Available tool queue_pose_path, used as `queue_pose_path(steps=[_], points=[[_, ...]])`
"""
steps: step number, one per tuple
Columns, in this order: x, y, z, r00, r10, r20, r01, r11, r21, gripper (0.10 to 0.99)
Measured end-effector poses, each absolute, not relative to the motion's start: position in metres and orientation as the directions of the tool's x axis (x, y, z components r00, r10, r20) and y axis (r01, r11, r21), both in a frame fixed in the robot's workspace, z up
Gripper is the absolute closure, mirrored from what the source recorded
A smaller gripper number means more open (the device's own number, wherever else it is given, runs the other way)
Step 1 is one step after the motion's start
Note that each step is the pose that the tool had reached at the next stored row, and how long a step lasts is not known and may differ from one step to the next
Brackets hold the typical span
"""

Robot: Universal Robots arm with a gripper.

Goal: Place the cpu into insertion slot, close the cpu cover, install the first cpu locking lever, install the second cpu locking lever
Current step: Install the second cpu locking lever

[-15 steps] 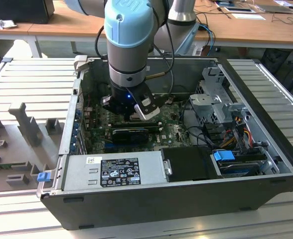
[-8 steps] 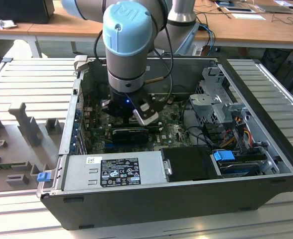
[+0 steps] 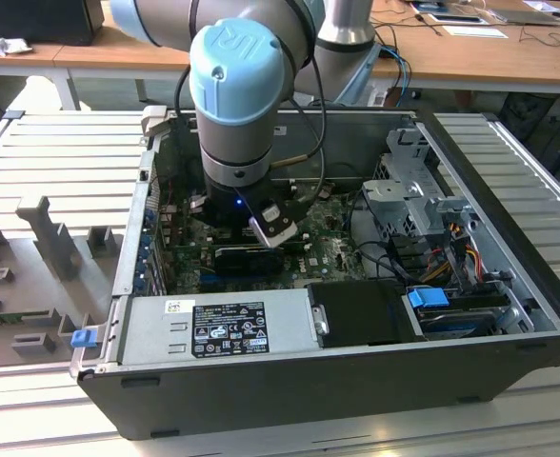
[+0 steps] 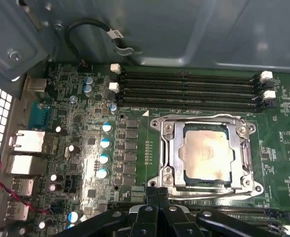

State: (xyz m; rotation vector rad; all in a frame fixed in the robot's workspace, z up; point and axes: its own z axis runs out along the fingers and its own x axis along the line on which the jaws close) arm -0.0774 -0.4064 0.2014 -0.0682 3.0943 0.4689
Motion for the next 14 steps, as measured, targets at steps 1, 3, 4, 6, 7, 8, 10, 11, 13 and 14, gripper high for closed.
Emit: queue_pose_path(steps=[1,3,4,6,7,8,10,11,13,14], points=[[-0.0774,-0.4067,0.2004,-0.999,-0.041,-0.018,-0.045,0.953,0.3,0.98],[-0.0775,-0.4073,0.198,-0.999,-0.041,-0.018,-0.045,0.95,0.309,0.98],[-0.0775,-0.4074,0.197,-0.999,-0.041,-0.018,-0.045,0.948,0.316,0.98],[-0.0775,-0.4074,0.1954,-0.999,-0.041,-0.019,-0.045,0.944,0.328,0.98],[-0.0775,-0.4073,0.1945,-0.999,-0.041,-0.019,-0.045,0.943,0.33,0.98],[-0.0775,-0.4073,0.1931,-0.999,-0.041,-0.019,-0.045,0.942,0.332,0.98],[-0.0777,-0.4074,0.192,-0.999,-0.041,-0.019,-0.045,0.942,0.333,0.98],[-0.0778,-0.4074,0.1918,-0.999,-0.041,-0.019,-0.045,0.942,0.333,0.98],[-0.078,-0.4076,0.192,-0.999,-0.041,-0.019,-0.045,0.941,0.334,0.98],[-0.0782,-0.4075,0.193,-0.999,-0.041,-0.019,-0.045,0.941,0.335,0.98]])
